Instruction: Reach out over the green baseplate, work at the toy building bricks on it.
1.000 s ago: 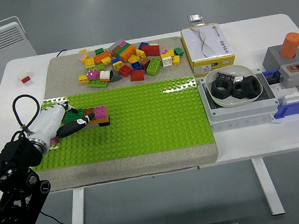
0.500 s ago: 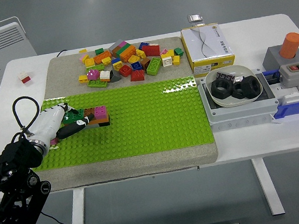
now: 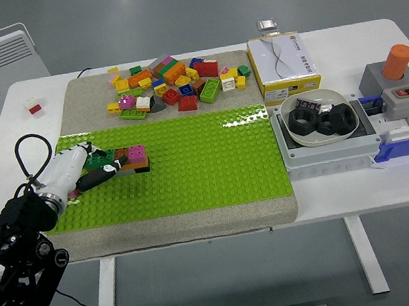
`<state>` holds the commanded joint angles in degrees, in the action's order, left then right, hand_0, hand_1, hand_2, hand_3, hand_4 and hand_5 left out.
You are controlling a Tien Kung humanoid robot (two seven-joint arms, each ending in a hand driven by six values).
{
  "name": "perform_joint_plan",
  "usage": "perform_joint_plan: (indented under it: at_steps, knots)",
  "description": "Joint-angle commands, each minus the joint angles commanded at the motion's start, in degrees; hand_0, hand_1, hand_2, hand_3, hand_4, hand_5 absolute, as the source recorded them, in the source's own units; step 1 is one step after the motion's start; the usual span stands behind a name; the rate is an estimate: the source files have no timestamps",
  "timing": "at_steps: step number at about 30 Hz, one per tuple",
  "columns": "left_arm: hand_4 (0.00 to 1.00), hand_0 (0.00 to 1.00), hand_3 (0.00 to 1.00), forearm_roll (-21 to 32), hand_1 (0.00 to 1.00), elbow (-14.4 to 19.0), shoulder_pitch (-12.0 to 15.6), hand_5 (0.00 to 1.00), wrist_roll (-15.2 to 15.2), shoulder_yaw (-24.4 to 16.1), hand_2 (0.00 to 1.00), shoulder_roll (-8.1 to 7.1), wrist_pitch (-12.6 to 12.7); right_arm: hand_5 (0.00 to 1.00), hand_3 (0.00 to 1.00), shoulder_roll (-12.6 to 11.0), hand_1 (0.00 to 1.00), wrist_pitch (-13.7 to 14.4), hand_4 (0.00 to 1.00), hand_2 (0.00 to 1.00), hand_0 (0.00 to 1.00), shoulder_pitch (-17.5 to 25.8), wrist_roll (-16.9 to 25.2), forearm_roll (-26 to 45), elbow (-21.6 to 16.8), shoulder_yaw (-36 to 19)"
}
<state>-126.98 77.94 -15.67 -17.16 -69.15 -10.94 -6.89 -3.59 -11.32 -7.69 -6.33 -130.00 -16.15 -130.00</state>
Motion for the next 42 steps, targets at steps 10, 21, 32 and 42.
perform_joint_plan:
  at_steps: [10, 21, 32, 42]
  knots:
    - [0.887, 0.998, 0.696, 1.74, 0.967, 4.35, 0.07, 0.911, 0.76, -0.93, 0.944, -0.33, -0.16, 0.936, 0.683, 0.01, 0.632, -0.01, 0.686, 0.677, 0.675, 0.10, 0.01, 0.00, 0.02, 0.00]
    - [0.834, 0.998, 0.687, 1.17, 0.939, 7.21, 3.49, 0.546, 3.27, -5.15, 0.911, 0.04, 4.52, 0.935, 0.682, 0.41, 0.632, -0.04, 0.687, 0.676, 0.675, 0.45, 0.22, 0.00, 0.18, 0.00]
    - [0.798, 0.852, 0.835, 12.39, 0.804, 11.76, 8.35, 0.002, 14.72, -6.93, 0.806, -2.54, 13.00, 0.932, 0.682, 0.74, 0.632, 0.27, 0.688, 0.677, 0.675, 1.21, 0.90, 0.00, 0.92, 0.00]
    - [0.823, 0.683, 0.898, 30.80, 0.643, 12.58, 7.65, 0.002, 27.52, -2.43, 0.718, 0.58, 22.94, 0.926, 0.682, 0.97, 0.632, 0.27, 0.691, 0.677, 0.675, 0.86, 1.49, 0.00, 1.54, 0.00]
